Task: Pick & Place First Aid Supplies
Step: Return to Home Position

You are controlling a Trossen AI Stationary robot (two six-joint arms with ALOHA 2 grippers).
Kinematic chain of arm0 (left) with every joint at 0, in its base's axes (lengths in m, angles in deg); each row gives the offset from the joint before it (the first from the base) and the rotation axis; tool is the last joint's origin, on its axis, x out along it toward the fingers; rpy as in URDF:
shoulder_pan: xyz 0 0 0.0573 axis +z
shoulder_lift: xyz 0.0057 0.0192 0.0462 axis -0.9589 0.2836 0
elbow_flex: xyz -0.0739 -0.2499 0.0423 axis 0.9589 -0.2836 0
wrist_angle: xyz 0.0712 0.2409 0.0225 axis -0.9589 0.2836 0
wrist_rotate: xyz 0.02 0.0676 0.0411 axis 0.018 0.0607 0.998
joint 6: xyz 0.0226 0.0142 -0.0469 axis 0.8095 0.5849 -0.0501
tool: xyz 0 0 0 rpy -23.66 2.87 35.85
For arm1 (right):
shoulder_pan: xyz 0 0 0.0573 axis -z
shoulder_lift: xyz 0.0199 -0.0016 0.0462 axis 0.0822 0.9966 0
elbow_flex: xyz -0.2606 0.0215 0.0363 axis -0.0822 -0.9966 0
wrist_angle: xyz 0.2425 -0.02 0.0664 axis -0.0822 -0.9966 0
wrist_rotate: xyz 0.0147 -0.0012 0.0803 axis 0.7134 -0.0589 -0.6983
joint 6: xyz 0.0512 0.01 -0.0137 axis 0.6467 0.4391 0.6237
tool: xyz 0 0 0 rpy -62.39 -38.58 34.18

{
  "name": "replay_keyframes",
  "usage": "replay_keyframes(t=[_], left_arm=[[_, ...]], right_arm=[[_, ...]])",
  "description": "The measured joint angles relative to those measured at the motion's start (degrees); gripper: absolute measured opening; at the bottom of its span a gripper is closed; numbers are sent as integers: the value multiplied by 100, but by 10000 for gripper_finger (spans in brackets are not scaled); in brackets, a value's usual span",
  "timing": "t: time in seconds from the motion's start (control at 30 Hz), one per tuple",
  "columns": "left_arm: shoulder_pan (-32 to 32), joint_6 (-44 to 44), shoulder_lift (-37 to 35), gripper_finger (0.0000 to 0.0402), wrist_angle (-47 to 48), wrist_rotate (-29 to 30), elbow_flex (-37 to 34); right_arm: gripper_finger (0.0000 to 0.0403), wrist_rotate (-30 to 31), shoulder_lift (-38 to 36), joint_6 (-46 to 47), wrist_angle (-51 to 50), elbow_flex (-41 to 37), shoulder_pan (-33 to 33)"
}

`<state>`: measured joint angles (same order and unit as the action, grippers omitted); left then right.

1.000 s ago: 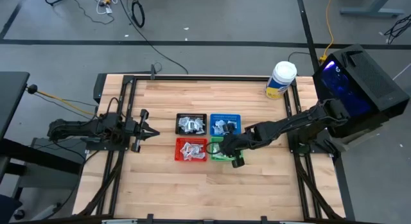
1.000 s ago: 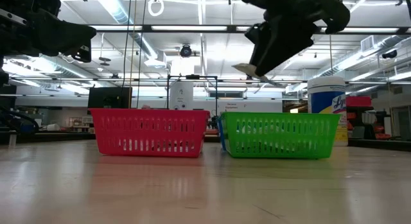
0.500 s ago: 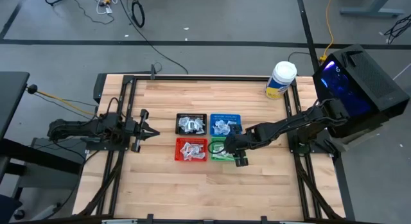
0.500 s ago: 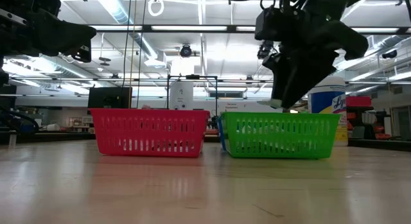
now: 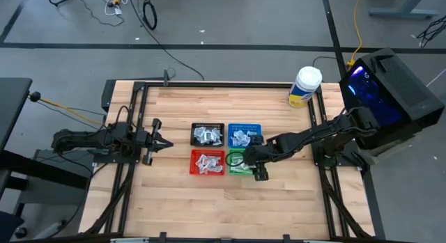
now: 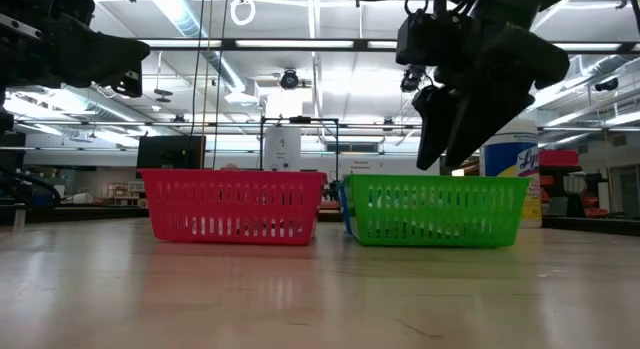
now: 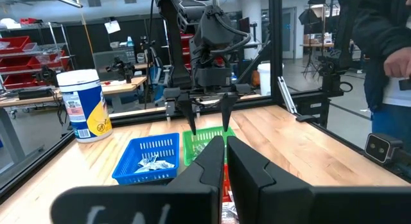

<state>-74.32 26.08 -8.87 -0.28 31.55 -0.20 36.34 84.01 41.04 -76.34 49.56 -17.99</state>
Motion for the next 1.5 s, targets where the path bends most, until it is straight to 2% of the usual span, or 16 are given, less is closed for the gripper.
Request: replay_keyframes(t=[0.2, 0.47, 0.8, 1.07, 1.27, 1.5], left_arm=[[0, 0, 0, 25, 1, 0, -1], [-2, 0, 0, 25, -1, 0, -1], [0, 0, 0, 25, 1, 0, -1], [0, 0, 0, 25, -1, 0, 1], [-1, 0, -1, 25, 1, 0, -1], [-1, 0, 0, 25, 4, 0, 1]], right_arm=[[315, -446, -227, 24, 118, -2, -27], [268, -314, -854, 28, 1201, -389, -159], [162, -202, -1906, 473, 3370, -1810, 285], [74, -200, -2195, -89, 3507, -2392, 979], [10, -187, -2377, -350, 3961, -2854, 1161], [13, -186, -2683, -132, 5346, -3612, 1180]])
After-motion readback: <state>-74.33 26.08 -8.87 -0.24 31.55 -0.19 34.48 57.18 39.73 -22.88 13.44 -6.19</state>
